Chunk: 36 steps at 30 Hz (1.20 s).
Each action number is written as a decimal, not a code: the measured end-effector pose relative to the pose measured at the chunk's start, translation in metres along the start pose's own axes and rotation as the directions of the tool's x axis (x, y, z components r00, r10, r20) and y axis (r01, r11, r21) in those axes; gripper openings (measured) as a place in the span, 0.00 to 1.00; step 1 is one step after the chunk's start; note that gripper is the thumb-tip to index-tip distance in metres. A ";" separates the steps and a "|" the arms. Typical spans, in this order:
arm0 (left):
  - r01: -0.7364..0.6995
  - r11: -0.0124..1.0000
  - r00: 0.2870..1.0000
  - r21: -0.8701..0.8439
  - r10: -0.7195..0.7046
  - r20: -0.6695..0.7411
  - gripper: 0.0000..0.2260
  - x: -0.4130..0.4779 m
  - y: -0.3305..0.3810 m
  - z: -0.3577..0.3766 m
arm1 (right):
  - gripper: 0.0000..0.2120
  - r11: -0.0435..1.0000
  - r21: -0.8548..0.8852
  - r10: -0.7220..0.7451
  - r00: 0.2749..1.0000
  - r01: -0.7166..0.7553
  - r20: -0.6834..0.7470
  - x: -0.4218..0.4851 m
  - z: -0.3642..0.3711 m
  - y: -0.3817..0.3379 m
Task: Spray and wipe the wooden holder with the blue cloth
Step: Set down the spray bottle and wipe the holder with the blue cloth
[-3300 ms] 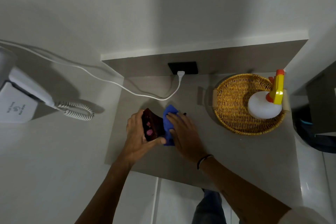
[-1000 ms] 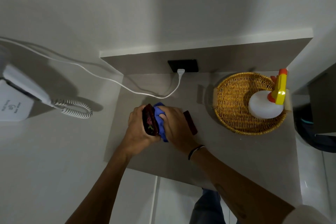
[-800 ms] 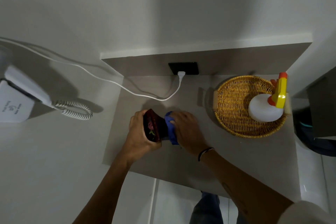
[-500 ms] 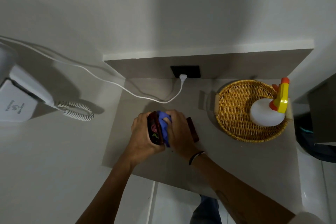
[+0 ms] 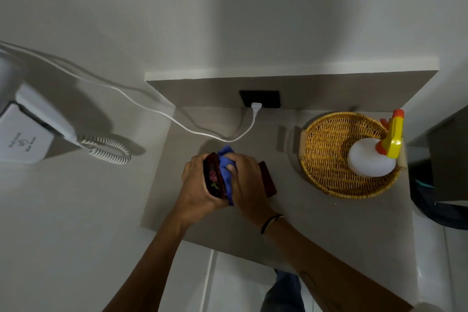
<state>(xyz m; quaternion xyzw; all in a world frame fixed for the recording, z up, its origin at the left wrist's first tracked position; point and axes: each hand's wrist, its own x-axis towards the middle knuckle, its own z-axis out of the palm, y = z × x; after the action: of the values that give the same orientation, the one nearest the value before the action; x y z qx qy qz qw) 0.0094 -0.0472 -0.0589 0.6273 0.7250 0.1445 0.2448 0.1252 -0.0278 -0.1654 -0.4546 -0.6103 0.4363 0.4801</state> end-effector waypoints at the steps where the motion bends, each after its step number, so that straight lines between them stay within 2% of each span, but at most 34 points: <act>1: -0.005 1.000 1.000 -0.007 0.005 -0.008 0.36 -0.001 0.000 0.001 | 0.09 0.998 0.057 0.004 1.000 -0.005 0.009 -0.003 0.005 -0.005; 3: -0.030 0.999 0.999 -0.018 0.029 -0.035 0.34 -0.005 -0.005 0.006 | 0.11 0.990 0.138 0.000 0.991 -0.018 0.133 -0.014 0.003 0.000; 4: -0.058 0.998 0.997 -0.011 0.058 -0.047 0.34 -0.006 -0.007 0.008 | 0.14 0.998 0.068 -0.018 0.981 0.004 0.193 -0.017 -0.002 0.012; 6: -0.013 0.999 1.000 -0.035 0.012 -0.009 0.41 -0.010 -0.009 0.009 | 0.20 0.962 -0.248 -0.045 0.964 0.112 0.260 -0.018 -0.017 0.041; 8: 0.014 0.999 1.000 -0.033 -0.014 0.015 0.43 -0.012 -0.009 0.009 | 0.23 0.888 -0.438 -0.036 0.970 0.141 0.239 -0.016 -0.035 0.057; 11: -0.032 0.999 0.999 -0.004 0.032 0.014 0.43 -0.009 -0.006 0.012 | 0.27 0.889 -0.450 0.040 0.966 0.083 0.257 -0.015 -0.047 0.064; 14: -0.045 0.999 0.998 0.022 0.044 0.036 0.43 -0.006 -0.002 0.013 | 0.25 0.861 -0.501 0.058 0.964 0.083 0.259 -0.015 -0.054 0.068; 17: -0.069 0.996 0.996 0.064 0.065 0.060 0.45 -0.009 -0.003 0.013 | 0.24 0.723 -0.675 0.057 0.960 0.150 0.274 -0.010 -0.066 0.070; 19: -0.075 0.995 0.996 0.071 0.072 0.047 0.44 -0.007 0.000 0.010 | 0.20 0.656 -0.741 0.090 0.960 0.143 0.266 -0.003 -0.073 0.065; 22: -0.061 0.983 0.997 0.174 0.067 -0.032 0.31 0.000 0.009 0.006 | 0.14 0.688 -0.724 0.082 0.986 0.048 0.143 0.005 -0.076 0.053; 24: 0.005 0.968 0.996 0.251 0.016 -0.084 0.32 0.004 0.013 0.009 | 0.19 0.767 -0.636 0.115 0.993 -0.089 0.001 0.008 -0.077 0.042; 26: 0.125 0.947 0.988 0.297 -0.090 -0.128 0.37 0.005 0.017 0.016 | 0.21 0.833 -0.530 0.127 0.987 -0.158 -0.094 0.008 -0.078 0.033; 29: 0.341 0.895 0.933 0.288 -0.285 -0.220 0.47 0.007 0.027 0.026 | 0.21 0.869 -0.469 0.114 0.985 -0.160 -0.127 0.006 -0.077 0.026; 32: 0.465 0.853 0.883 0.237 -0.430 -0.187 0.65 0.005 0.034 0.026 | 0.20 0.896 -0.419 0.094 0.986 -0.144 -0.138 0.000 -0.079 0.026; 34: 0.459 0.872 0.888 0.173 -0.444 -0.118 0.69 0.004 0.028 0.018 | 0.21 0.923 -0.345 0.120 0.980 -0.168 -0.157 -0.003 -0.083 0.030; 36: 0.325 0.932 0.945 0.161 -0.327 -0.017 0.69 0.004 0.015 0.003 | 0.21 0.940 -0.260 0.177 0.966 -0.223 -0.189 -0.007 -0.087 0.033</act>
<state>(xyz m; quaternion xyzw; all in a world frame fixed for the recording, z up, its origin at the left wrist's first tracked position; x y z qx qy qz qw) 0.0230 -0.0406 -0.0546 0.5167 0.8272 0.0394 0.2172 0.2160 -0.0194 -0.1851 -0.6116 -0.5749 0.3539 0.4125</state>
